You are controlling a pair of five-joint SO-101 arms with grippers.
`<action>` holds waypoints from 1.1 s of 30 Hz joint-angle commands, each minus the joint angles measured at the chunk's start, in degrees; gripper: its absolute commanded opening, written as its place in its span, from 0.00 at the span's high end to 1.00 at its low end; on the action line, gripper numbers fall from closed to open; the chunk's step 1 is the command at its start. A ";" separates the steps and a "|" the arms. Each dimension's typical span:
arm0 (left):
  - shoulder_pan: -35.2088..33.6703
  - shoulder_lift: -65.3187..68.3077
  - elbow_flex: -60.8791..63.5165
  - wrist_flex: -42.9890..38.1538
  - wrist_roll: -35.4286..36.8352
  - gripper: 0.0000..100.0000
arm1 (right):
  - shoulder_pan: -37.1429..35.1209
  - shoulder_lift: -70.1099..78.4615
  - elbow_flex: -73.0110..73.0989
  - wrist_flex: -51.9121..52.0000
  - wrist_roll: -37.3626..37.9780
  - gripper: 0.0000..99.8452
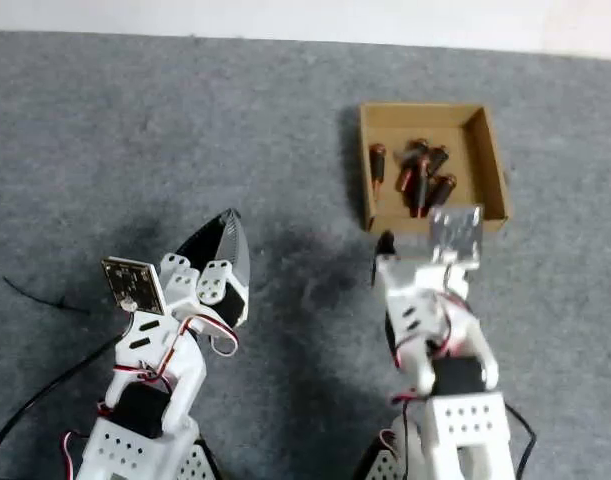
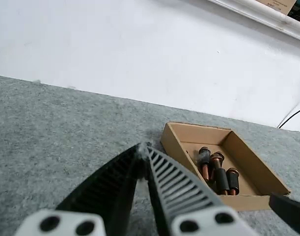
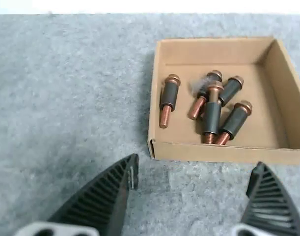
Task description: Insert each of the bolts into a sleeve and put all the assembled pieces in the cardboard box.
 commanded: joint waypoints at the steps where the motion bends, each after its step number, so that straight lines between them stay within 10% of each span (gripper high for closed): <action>1: -0.66 0.31 1.19 0.09 -0.18 0.99 | 0.75 -11.91 6.02 -0.75 1.58 0.68; 24: -0.75 0.22 1.19 0.88 -0.09 0.99 | 1.45 -22.55 23.34 36.18 1.58 0.68; 33: -1.54 0.13 1.19 29.27 -16.00 0.99 | 1.36 -22.55 23.34 36.00 1.58 0.68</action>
